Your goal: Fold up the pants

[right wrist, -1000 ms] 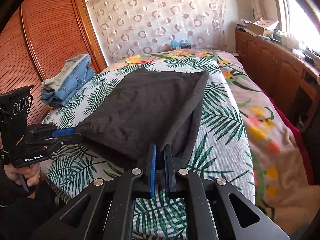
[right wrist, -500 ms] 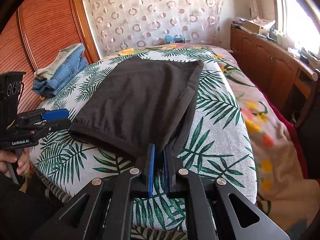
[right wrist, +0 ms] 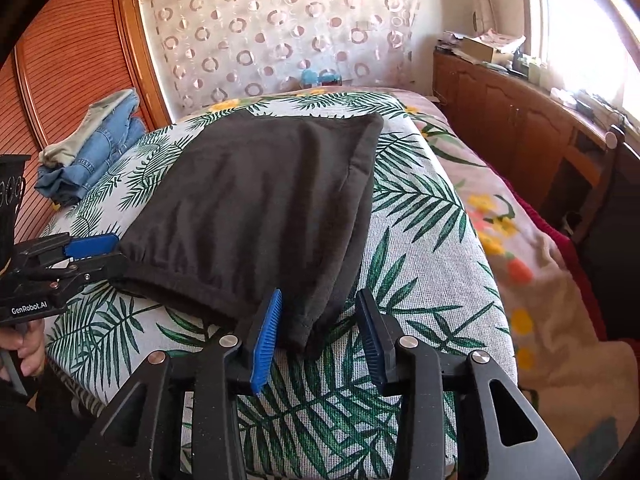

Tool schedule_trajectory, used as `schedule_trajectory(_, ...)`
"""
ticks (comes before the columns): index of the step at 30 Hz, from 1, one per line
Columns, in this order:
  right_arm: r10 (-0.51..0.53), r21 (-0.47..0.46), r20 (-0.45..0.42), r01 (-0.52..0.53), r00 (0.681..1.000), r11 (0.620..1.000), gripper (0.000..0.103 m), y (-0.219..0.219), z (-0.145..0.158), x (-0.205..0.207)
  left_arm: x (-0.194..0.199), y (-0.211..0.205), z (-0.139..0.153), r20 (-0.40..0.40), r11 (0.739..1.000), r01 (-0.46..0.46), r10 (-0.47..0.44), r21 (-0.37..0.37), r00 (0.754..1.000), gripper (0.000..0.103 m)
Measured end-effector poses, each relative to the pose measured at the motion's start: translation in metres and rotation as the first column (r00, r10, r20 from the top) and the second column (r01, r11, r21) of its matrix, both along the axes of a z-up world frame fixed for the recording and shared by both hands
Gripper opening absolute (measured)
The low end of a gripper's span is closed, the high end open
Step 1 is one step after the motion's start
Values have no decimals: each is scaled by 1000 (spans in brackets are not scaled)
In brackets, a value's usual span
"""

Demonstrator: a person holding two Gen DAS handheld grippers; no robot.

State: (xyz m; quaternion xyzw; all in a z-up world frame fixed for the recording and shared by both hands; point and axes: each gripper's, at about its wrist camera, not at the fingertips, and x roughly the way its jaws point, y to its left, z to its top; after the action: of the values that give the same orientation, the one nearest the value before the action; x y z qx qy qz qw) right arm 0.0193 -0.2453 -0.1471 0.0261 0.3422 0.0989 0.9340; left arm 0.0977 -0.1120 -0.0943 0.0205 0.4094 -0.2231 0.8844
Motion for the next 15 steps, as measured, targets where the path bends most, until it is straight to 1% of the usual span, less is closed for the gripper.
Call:
schedule_trajectory(4,2,-1,-2,-2,1000,1000,39,3,0,1,-1,0,-2,9,1000,1,0,-3,1000,51)
schedule_trajectory(5,8,7,-4,-8,1000,1000,33,3,0,1,-1,0,-1,11,1000,0,0,-3,1000,51)
schedule_trajectory(7,25,33,-14,-24,1000,999,26,3,0,4,-2,-1,-1,15,1000,0,0,0,1000,51)
schedule_trajectory(9,31,35,-13,-30,999,999,22,2,0,5,-1,-1,-1,15,1000,-2,2,2,1000,51)
schedule_trajectory(11,35,41,-9,-34,999,999,14,1,-1,5,1,-2,-1,10,1000,-5,5,2,1000,51)
schedule_trajectory(12,41,58,-11,-40,999,998,13,-1,-2,6,2,-2,-1,7,1000,-8,8,3,1000,51)
schedule_trajectory(15,39,68,-2,-39,999,997,11,-4,-3,5,3,-2,-1,-3,1000,-19,19,-10,1000,51)
